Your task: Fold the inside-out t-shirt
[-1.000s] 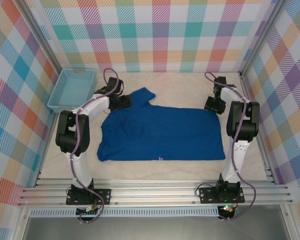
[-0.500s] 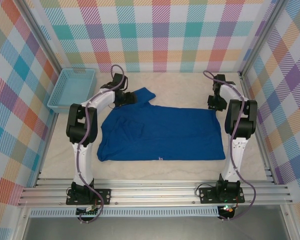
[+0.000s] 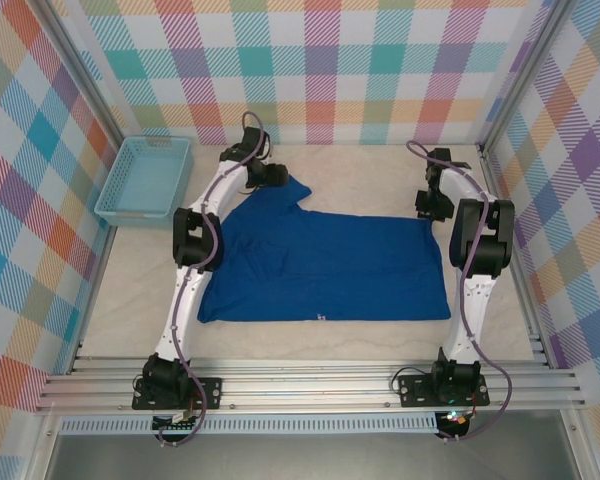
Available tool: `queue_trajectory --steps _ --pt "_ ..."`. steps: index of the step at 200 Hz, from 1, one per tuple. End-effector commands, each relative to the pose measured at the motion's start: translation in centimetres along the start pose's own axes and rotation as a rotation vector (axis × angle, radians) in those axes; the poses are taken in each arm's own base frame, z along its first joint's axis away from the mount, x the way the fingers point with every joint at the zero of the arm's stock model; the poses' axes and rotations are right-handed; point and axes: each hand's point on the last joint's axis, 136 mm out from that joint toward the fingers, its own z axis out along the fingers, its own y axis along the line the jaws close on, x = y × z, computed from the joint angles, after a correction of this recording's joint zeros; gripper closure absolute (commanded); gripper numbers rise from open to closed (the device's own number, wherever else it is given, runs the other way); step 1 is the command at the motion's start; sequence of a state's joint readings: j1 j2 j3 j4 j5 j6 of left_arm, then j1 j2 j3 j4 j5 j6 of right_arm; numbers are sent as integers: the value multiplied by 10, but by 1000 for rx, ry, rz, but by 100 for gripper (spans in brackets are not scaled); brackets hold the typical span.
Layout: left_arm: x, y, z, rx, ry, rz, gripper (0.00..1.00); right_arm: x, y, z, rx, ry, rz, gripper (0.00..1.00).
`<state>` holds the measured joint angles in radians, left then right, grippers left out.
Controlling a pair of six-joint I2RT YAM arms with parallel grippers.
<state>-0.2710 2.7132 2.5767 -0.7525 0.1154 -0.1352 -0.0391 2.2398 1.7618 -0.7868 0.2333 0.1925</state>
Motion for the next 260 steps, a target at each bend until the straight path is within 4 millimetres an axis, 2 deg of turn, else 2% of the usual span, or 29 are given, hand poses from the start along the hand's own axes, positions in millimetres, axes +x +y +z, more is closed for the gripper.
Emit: queue_trajectory --steps 1,21,49,66,98,137,150,180,199,237,260 --pt "6 -14 7 22 22 58 26 5 5 6 -32 29 -14 73" --pt "1 -19 17 16 -18 72 29 6 9 6 -56 33 -11 73" --pt "8 -23 34 4 -16 74 42 7 10 4 -60 30 -16 74" --pt "5 -24 33 3 -26 70 47 7 9 2 -58 26 -17 76" --pt "1 -24 33 13 -40 66 69 8 8 7 -49 34 -17 81" --pt "-10 -24 29 25 -75 60 95 -1 6 10 -24 16 -20 88" --pt "-22 -22 19 48 -103 31 100 -7 5 9 -19 0 -22 91" --pt "-59 -26 -20 119 -192 -17 100 -22 8 0 -29 -38 -27 94" --pt "-75 -31 -47 151 -230 -17 100 -31 10 -11 -42 -67 -41 94" --pt "-86 -39 -96 168 -246 20 100 -38 15 -36 -92 -126 -104 94" --pt "-79 -41 -120 164 -227 43 100 -33 19 -52 -137 -162 -133 94"
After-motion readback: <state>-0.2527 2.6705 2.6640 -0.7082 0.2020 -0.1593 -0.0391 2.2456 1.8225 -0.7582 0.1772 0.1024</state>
